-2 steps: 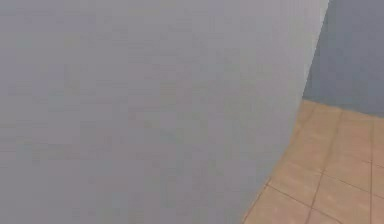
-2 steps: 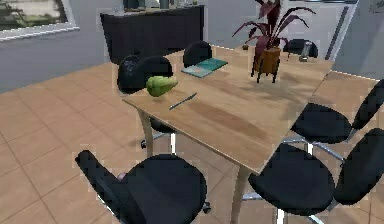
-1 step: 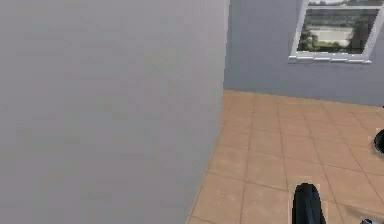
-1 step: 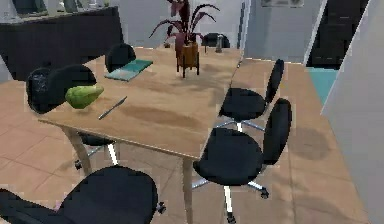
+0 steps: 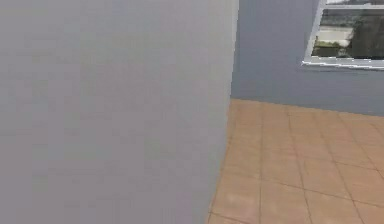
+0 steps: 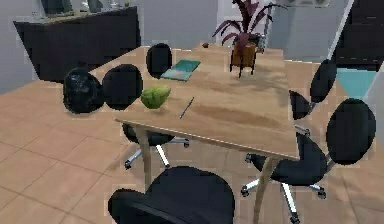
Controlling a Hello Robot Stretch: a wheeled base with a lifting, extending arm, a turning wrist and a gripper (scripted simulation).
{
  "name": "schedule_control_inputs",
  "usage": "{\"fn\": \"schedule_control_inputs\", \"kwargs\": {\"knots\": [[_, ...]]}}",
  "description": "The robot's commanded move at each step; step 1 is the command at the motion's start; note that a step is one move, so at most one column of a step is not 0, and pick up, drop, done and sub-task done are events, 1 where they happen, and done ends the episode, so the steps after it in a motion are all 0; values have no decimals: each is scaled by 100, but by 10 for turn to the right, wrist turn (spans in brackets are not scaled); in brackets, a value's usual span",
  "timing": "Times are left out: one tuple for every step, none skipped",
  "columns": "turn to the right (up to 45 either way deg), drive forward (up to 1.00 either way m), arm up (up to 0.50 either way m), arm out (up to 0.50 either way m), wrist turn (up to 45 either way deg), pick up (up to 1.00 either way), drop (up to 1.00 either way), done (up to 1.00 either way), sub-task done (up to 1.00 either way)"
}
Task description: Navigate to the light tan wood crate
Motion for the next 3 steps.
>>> {"fn": "schedule_control_inputs", "kwargs": {"knots": [[180, 0, 0, 0, 0, 0, 0, 0, 0], [0, 100, 0, 0, 0, 0, 0, 0, 0], [0, 95, 0, 0, 0, 0, 0, 0, 0]]}}
